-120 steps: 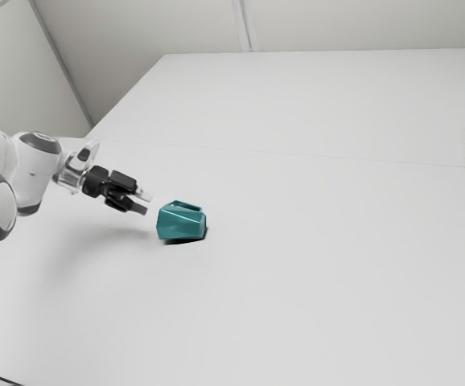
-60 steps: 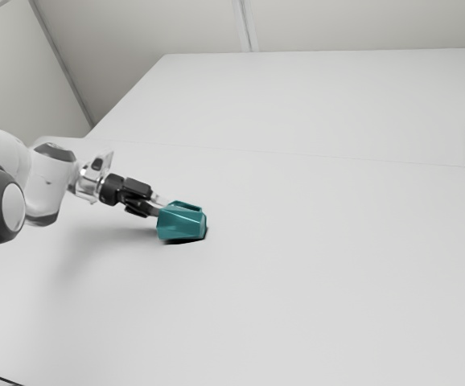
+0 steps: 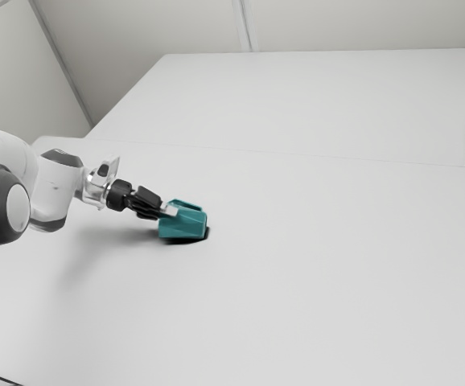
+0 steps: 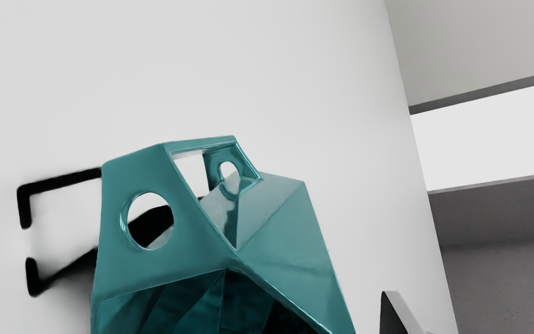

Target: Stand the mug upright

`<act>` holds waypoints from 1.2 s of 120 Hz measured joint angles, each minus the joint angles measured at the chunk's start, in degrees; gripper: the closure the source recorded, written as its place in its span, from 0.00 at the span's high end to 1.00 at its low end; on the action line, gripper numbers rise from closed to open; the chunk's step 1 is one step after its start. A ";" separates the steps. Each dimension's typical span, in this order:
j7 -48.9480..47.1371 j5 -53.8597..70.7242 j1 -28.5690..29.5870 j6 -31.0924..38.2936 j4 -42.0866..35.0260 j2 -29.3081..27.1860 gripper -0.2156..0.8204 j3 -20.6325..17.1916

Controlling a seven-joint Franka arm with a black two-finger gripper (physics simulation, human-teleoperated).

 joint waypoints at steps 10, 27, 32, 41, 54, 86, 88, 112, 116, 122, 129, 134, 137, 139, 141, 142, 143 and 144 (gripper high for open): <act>0.30 0.01 -0.04 0.01 0.07 -0.03 0.12 0.00; 0.74 0.11 -0.13 0.02 0.37 -0.08 0.07 0.03; 0.85 0.15 -0.19 0.03 0.44 -0.15 0.06 0.05; 1.03 0.26 -0.39 0.05 0.55 -0.43 0.05 0.07; 1.25 0.46 -0.63 0.10 0.61 -0.91 0.04 0.07; 0.51 9.51 -1.99 2.02 0.54 -9.25 0.04 0.22; 0.31 10.61 -2.25 2.42 0.54 -9.83 0.04 0.22; -5.36 30.19 -7.25 10.24 0.53 -15.53 0.03 0.02; -6.76 33.65 -8.14 11.65 0.49 -16.56 0.03 0.01; -9.09 38.57 -9.33 13.45 0.44 -17.85 0.03 0.00; -12.19 43.81 -10.34 15.09 0.21 -19.14 0.03 -0.09; -14.74 47.87 -11.08 16.00 -0.12 -20.36 0.03 -0.48; -16.30 50.26 -11.50 16.46 -0.33 -21.05 0.03 -0.73; -17.36 51.83 -11.79 16.74 -0.62 -21.64 0.03 -0.85; -18.41 53.28 -12.01 17.00 -0.93 -22.21 0.03 -0.95; -18.93 53.98 -12.11 17.15 -1.15 -22.50 0.03 -0.99; -19.45 54.64 -12.20 17.28 -1.34 -22.75 0.03 -1.03; -19.97 55.28 -12.28 17.44 -1.56 -23.00 0.03 -1.06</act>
